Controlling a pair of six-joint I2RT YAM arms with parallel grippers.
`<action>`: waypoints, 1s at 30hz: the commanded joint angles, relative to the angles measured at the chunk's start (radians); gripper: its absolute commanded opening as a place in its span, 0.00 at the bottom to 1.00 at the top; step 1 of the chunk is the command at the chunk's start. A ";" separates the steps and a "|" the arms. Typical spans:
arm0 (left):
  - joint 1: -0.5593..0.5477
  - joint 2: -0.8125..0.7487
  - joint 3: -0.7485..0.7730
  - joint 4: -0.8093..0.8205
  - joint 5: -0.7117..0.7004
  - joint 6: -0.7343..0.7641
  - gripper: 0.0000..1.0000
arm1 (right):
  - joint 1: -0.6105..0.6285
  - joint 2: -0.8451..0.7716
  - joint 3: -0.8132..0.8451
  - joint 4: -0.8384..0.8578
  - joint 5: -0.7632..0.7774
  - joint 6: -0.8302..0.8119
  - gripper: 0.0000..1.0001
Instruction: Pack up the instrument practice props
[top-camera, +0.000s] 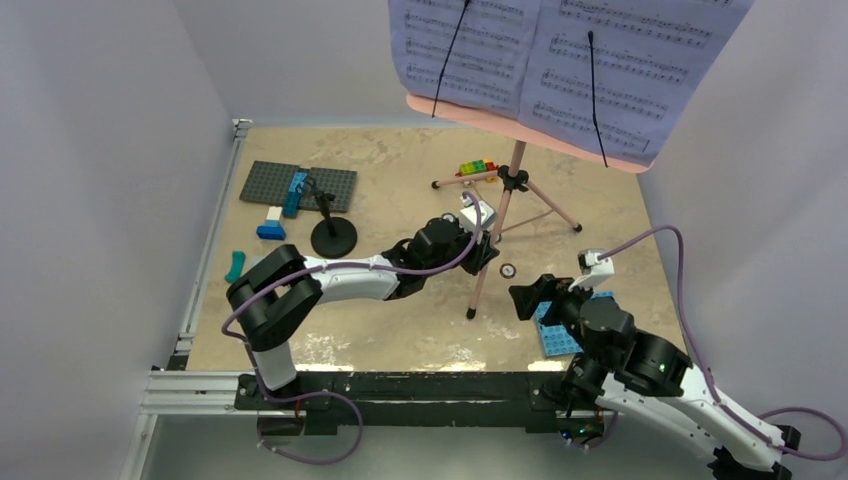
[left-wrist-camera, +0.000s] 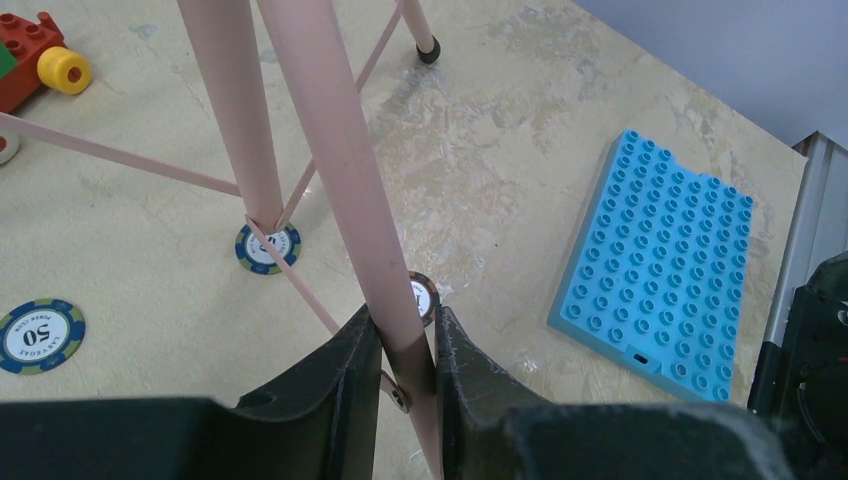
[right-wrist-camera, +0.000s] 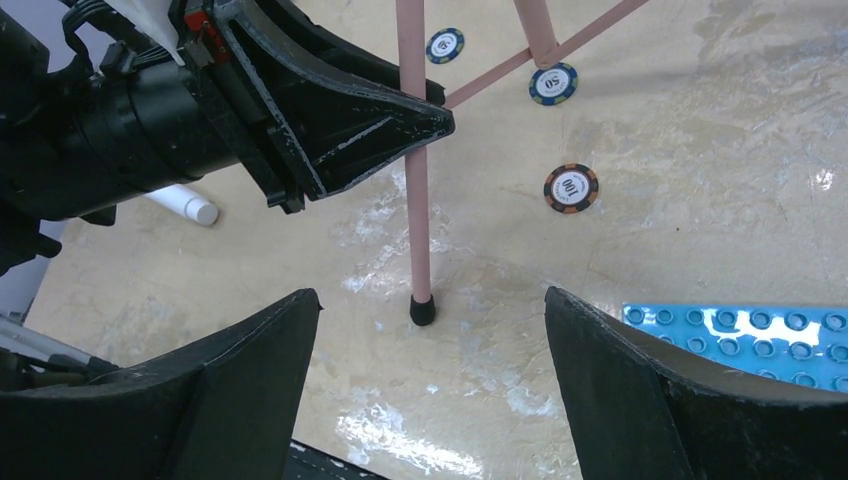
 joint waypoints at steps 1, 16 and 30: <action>0.023 -0.021 -0.032 -0.047 -0.146 0.035 0.17 | 0.002 0.057 -0.007 0.092 0.016 -0.035 0.88; 0.024 -0.116 -0.151 -0.093 -0.399 0.049 0.00 | -0.030 0.243 -0.019 0.383 0.095 -0.127 0.89; 0.030 -0.243 -0.288 -0.259 -0.598 -0.063 0.00 | -0.036 0.190 -0.038 0.328 0.090 -0.116 0.89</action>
